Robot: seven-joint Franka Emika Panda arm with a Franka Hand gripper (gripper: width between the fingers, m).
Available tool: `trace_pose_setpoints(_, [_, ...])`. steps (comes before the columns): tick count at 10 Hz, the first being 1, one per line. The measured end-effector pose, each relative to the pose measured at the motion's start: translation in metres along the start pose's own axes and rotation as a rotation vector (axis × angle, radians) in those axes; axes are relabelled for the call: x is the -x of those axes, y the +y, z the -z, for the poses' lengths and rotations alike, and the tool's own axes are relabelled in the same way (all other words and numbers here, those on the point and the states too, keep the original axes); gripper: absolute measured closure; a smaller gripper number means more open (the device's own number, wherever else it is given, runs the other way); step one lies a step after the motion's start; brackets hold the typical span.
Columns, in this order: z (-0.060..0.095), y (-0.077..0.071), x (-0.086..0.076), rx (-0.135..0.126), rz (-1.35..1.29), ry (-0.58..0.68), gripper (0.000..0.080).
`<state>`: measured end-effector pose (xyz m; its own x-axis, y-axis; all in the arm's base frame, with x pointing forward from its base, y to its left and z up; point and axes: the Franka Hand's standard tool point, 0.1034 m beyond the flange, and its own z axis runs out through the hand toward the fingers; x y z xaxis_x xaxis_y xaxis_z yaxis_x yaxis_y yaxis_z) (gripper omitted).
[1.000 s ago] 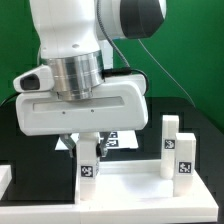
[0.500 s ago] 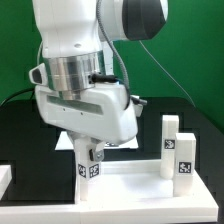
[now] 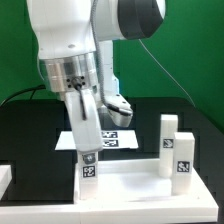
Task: Assemble desk
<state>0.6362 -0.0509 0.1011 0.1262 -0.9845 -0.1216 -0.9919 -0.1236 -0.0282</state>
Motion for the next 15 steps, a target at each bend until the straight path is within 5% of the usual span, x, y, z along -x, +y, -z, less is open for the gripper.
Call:
trace_pose_setpoints(8, [0.000, -0.001, 0.002, -0.034, -0.495, 0.008, 0.0494])
trace_pose_setpoints(9, [-0.001, -0.001, 0.002, -0.033, -0.491, 0.008, 0.0397])
trace_pose_setpoints(10, [-0.001, -0.001, 0.002, -0.033, -0.491, 0.008, 0.0397])
trace_pose_setpoints(11, [-0.001, -0.001, 0.003, -0.035, -0.489, 0.008, 0.0228])
trace_pose_setpoints(15, [0.058, -0.012, 0.030, -0.098, -0.462, -0.042, 0.0155])
